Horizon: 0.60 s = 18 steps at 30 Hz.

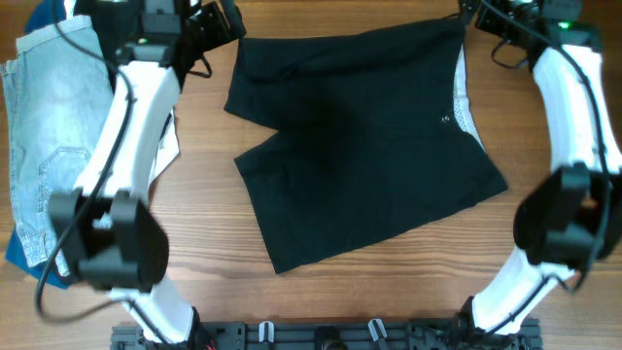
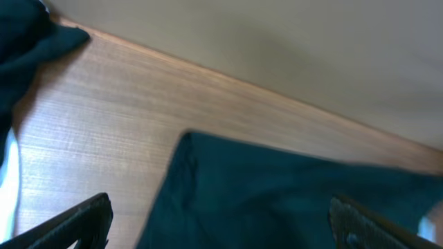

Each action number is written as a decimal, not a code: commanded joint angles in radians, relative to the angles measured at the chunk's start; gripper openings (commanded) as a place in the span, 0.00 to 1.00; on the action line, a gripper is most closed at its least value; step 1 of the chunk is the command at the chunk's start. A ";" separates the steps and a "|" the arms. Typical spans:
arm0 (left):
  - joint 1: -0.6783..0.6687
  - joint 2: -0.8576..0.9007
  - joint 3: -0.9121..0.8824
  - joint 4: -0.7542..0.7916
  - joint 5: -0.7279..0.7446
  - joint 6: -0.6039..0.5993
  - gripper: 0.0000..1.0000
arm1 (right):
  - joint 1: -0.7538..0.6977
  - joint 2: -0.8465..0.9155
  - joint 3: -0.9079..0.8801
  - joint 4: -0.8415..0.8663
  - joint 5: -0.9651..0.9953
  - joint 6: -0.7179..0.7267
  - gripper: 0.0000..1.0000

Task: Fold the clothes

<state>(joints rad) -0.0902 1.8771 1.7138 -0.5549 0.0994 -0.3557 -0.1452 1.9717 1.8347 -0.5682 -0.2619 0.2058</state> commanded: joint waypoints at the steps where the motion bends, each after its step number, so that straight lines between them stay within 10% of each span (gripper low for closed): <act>1: -0.004 -0.096 0.010 -0.158 0.061 0.011 1.00 | 0.013 -0.097 0.013 -0.106 -0.021 -0.028 1.00; 18: -0.039 0.092 0.005 -0.156 0.079 0.013 1.00 | 0.159 -0.090 -0.011 -0.299 -0.019 -0.129 1.00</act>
<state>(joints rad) -0.1276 1.9217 1.7237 -0.7635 0.1486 -0.3557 0.0109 1.8637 1.8336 -0.8612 -0.2909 0.0990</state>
